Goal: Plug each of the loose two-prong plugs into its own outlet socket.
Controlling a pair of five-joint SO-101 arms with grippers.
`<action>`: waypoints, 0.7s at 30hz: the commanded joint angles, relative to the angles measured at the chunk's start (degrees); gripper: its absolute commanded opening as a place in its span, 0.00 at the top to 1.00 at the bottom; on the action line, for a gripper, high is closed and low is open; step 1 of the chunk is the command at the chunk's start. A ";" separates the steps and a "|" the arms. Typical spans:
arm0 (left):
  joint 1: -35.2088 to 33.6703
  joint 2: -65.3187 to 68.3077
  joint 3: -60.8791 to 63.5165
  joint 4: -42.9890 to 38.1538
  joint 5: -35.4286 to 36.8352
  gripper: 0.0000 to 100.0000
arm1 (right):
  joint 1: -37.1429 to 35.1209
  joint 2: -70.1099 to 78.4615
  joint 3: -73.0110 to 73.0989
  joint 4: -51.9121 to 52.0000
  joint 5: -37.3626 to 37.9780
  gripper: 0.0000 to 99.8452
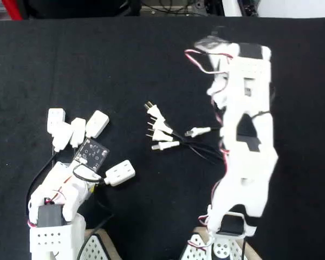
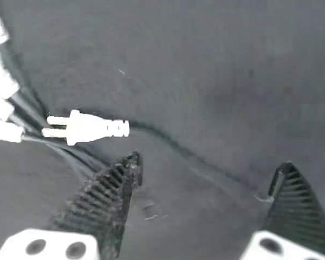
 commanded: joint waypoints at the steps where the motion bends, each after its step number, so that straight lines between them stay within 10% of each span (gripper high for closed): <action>1: 0.66 -0.44 1.01 -1.14 -0.53 0.76 | 0.44 -4.53 11.74 2.02 -14.07 0.63; 8: 0.66 -0.44 1.01 -1.14 -0.53 0.76 | -4.75 -5.14 17.27 0.18 -15.82 0.63; 21: 0.75 -0.44 1.01 -1.14 -0.53 0.76 | -8.26 -4.62 9.80 0.44 -67.43 0.63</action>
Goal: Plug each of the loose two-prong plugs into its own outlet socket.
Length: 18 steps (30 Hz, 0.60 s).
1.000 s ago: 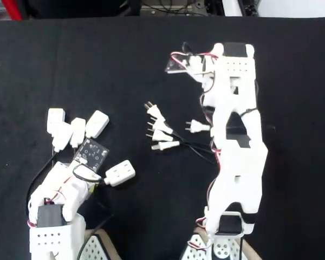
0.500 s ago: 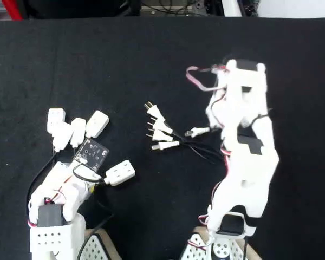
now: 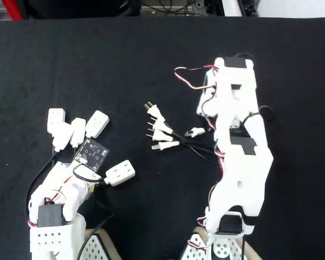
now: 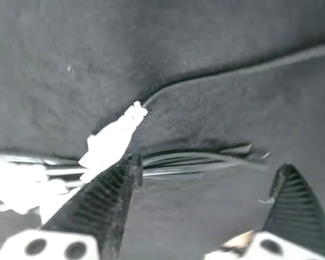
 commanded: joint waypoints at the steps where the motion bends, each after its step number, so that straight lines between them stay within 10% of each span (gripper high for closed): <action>1: 0.75 -0.44 1.01 -1.14 -0.53 0.76 | -2.90 -2.42 -3.03 0.62 -14.07 0.63; 18: 0.75 -0.44 1.01 -1.14 -0.53 0.76 | -4.84 8.04 -5.93 -7.38 -24.97 0.63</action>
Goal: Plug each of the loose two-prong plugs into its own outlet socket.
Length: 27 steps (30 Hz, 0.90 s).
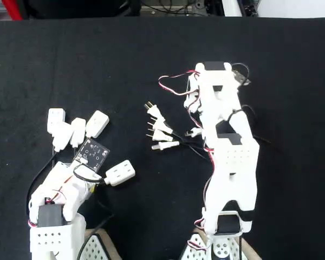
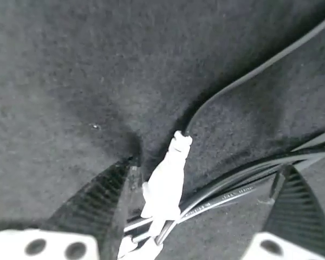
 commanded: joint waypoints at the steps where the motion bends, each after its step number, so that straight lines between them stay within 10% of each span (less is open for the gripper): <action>1: 0.48 -0.44 1.01 -1.14 -0.53 0.76 | -0.35 -0.31 -2.42 -0.26 -0.62 0.63; 27: 0.31 -0.44 1.01 -1.14 -0.53 0.76 | -0.53 -0.04 -0.48 -0.62 5.63 0.86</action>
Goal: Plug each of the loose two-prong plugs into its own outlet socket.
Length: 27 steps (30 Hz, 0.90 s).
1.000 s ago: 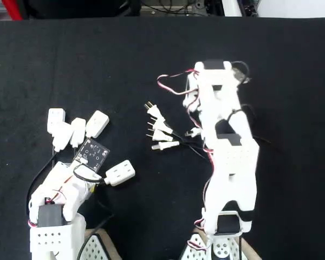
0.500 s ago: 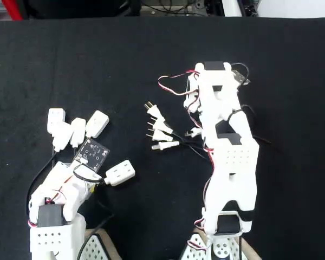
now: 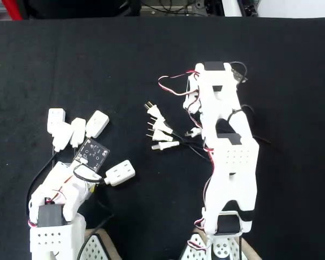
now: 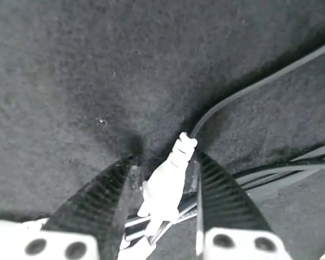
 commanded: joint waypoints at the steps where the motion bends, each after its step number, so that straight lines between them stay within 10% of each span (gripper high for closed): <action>1: 0.31 -0.44 1.01 -1.14 -0.53 0.76 | -0.35 -0.31 -0.48 -0.09 0.53 0.86; 16: 0.31 -0.44 1.01 -1.05 -0.53 0.76 | -0.26 -0.48 -3.21 0.09 17.41 0.99; 27: 0.40 -0.44 1.01 -1.05 -0.53 0.76 | -0.09 6.90 -14.81 -0.26 68.31 0.98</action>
